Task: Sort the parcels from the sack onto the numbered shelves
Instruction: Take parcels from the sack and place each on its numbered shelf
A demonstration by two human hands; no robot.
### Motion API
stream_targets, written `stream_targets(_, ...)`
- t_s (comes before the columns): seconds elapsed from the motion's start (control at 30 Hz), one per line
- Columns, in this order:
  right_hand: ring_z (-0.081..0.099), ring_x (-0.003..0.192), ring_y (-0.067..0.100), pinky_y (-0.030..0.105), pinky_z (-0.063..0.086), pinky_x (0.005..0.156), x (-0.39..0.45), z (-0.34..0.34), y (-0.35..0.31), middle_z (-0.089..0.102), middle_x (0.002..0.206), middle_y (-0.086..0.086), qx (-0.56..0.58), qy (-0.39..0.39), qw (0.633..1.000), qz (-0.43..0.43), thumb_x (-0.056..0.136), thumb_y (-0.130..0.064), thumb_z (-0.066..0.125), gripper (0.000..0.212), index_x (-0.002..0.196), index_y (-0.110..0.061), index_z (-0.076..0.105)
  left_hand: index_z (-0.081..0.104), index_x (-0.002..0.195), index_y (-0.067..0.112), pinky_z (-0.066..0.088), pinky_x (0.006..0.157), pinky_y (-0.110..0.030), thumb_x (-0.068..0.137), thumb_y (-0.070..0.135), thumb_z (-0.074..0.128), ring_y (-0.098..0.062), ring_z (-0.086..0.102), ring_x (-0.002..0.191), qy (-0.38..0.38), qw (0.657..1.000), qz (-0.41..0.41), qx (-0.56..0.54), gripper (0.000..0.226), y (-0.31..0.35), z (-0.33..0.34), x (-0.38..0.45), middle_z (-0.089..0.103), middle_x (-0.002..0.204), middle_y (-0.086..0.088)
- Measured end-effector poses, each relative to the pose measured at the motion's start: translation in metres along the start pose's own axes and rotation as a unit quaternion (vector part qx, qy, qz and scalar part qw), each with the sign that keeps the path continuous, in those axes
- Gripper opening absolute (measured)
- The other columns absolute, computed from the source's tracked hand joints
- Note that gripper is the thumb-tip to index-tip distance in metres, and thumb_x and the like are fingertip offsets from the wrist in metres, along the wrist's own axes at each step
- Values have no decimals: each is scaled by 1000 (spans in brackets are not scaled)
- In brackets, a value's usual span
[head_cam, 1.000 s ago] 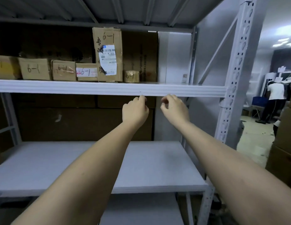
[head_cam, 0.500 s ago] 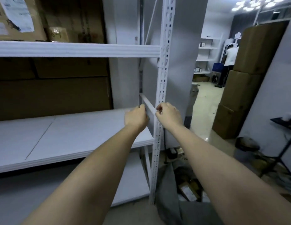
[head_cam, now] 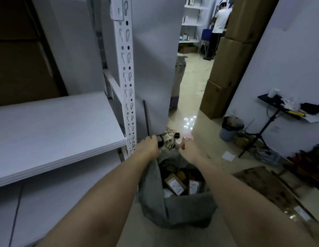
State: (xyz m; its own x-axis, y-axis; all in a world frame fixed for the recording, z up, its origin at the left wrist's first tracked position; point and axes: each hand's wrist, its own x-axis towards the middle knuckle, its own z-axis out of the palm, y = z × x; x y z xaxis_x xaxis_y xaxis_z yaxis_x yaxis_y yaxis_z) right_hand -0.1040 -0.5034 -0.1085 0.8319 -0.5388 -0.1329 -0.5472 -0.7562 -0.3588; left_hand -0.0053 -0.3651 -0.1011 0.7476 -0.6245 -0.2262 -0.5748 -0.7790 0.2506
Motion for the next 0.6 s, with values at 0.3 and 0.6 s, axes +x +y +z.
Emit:
stream_targets(0.3, 60, 102, 26, 30, 44, 76, 53, 27, 99, 65, 114, 7, 4, -133, 986, 99, 96, -28, 48, 25, 112, -15, 63, 28, 142, 13, 43, 94, -42, 93, 38, 54, -32, 45, 124, -127, 992, -4, 2, 61, 45, 66, 80, 39, 141, -14)
stream_targets(0.6, 58, 104, 25, 32, 45, 82, 142, 52, 199, 60, 113, 7, -49, -249, 965, 63, 98, -29, 46, 26, 115, -13, 57, 34, 137, 12, 45, 93, -40, 96, 37, 47, -31, 47, 119, -170, 976, -93, -95, 50, 92, 152, 160, 40, 137, -13)
